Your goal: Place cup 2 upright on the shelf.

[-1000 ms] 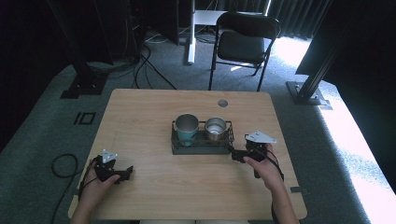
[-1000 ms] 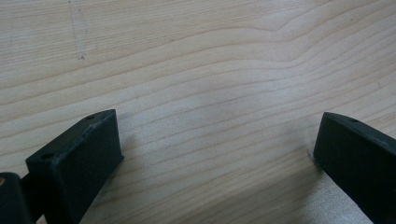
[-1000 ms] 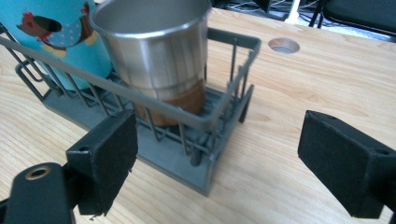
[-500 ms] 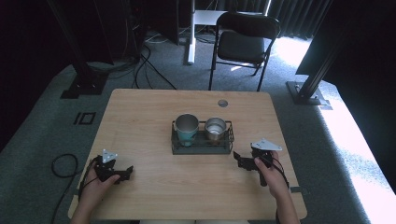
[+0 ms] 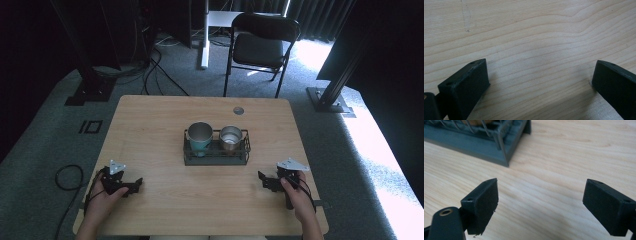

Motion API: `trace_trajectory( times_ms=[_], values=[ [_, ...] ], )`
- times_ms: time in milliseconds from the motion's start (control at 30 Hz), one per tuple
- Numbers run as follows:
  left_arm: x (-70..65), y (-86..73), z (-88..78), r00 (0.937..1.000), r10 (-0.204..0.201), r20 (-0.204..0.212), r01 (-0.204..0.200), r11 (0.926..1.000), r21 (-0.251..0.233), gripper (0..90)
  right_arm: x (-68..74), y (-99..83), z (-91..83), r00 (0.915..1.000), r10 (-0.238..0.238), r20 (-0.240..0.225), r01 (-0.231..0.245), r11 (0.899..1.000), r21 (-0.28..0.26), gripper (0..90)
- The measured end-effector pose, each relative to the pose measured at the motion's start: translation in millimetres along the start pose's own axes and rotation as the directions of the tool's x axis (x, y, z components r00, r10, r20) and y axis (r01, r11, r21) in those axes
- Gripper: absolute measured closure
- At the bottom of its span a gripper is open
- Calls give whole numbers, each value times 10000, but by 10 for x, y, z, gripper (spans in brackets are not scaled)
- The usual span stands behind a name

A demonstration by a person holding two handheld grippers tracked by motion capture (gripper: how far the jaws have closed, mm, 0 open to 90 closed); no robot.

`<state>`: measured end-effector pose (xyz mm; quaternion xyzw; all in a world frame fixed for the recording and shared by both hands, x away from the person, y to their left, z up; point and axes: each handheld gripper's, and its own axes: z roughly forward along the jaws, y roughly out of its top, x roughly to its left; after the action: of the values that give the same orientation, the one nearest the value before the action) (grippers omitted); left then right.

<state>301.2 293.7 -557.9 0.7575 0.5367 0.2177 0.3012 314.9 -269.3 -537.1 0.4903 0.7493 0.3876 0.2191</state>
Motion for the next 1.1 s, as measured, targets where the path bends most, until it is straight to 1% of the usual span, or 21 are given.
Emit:
trace_trajectory(
  times_ms=[67, 267, 467, 600, 667, 700, 733, 867, 933, 1033, 1100],
  values=[
    [0, 0, 0, 10000, 1, -2, -1, 10000, 2, 15, -19, -35, -14, 9998, -34, 174, 33, 10000, 72, 128],
    [0, 0, 0, 10000, 1, 0, -1, 10000, 0, 15, -58, -130, -45, 9983, 103, 566, -118, 9996, 262, 127],
    [0, 0, 0, 10000, -2, 2, 2, 10000, 0, 15, -85, -201, -63, 9970, 175, 751, -206, 9989, 410, 126],
    [1, 0, 0, 10000, 3, 3, -3, 10000, 3, 15, -116, -258, -95, 9951, 227, 967, -283, 9980, 570, 127],
    [1, 0, -1, 10000, 10, 3, -10, 10000, 10, 15, -120, -271, -103, 9950, 171, 987, -234, 9977, 630, 127],
    [0, 0, 0, 10000, 0, 3, 0, 10000, 1, 15, -121, -285, -107, 9952, 41, 976, -110, 9975, 696, 127],
    [0, 0, 0, 10000, 0, 1, 0, 10000, 3, 15, -120, -322, -114, 9960, -17, 890, -62, 9960, 893, 127],
    [0, 0, -1, 10000, 0, 2, 0, 10000, 4, 15, -128, -355, -117, 9959, 85, 899, -179, 9944, 1042, 126],
    [1, 0, -1, 10000, 9, 3, -9, 10000, 9, 15, -142, -358, -127, 9939, 218, 1082, -323, 9948, 964, 126],
    [0, 0, 0, 10000, 0, 4, 0, 10000, 2, 15, -160, -365, -133, 9919, 443, 1188, -563, 9934, 1004, 123],
    [0, 0, -1, 10000, 4, 2, -4, 10000, 5, 15, -165, -365, -133, 9908, 513, 1254, -638, 9931, 983, 123]
  ],
)
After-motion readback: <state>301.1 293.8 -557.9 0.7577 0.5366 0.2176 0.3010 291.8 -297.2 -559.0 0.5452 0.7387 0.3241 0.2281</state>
